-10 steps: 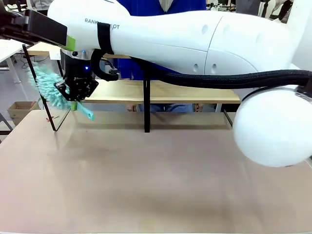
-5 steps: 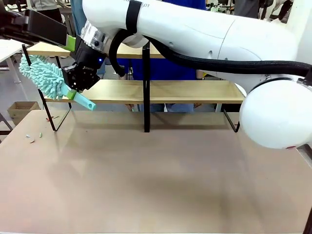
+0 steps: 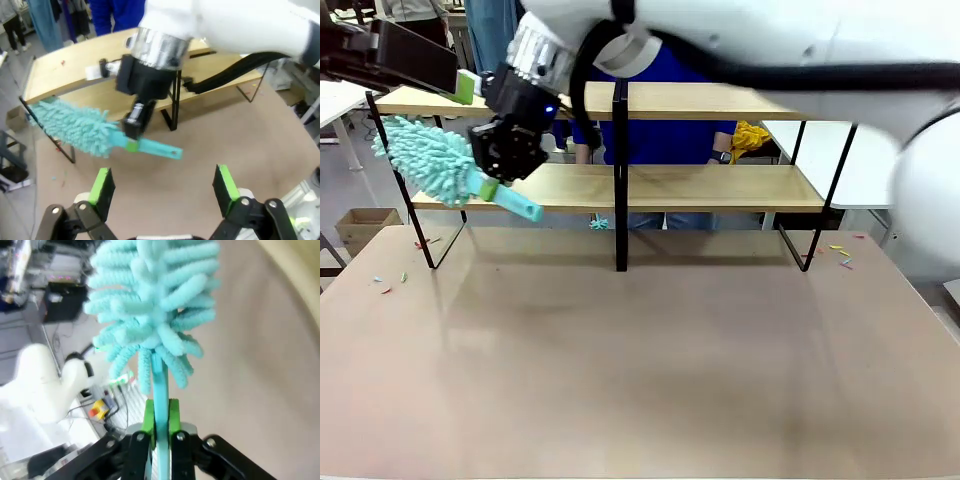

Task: Clean the shelves.
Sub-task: Clean another randomly selected level of the Shelf with the Duster.

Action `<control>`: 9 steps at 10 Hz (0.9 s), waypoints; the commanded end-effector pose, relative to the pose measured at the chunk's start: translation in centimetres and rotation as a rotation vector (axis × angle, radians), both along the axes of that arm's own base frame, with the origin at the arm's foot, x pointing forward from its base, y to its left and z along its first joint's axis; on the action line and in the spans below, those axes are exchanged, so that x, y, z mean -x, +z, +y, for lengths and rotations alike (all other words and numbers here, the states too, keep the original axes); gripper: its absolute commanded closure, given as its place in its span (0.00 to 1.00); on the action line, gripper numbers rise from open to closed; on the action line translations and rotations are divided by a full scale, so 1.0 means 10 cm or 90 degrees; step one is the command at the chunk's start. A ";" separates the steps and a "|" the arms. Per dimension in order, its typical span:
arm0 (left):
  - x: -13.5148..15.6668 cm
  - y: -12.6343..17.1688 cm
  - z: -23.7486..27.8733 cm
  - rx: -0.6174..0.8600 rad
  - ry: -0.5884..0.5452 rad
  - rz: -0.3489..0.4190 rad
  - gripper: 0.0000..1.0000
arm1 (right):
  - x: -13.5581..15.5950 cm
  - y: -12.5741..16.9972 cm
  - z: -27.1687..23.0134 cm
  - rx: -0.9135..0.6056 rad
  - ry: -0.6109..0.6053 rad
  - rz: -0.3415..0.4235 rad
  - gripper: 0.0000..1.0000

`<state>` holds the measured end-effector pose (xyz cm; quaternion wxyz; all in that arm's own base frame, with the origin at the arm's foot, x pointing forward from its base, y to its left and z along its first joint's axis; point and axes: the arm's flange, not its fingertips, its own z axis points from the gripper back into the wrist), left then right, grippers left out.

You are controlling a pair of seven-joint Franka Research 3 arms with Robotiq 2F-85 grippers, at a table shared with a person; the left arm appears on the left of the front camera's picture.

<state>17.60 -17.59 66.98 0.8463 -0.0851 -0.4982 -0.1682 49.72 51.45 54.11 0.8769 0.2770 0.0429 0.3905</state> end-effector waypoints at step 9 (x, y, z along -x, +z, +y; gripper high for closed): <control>0.00 0.00 0.02 -0.007 -0.002 -0.003 0.00 | 1.57 0.38 -2.71 0.061 -0.010 0.029 0.88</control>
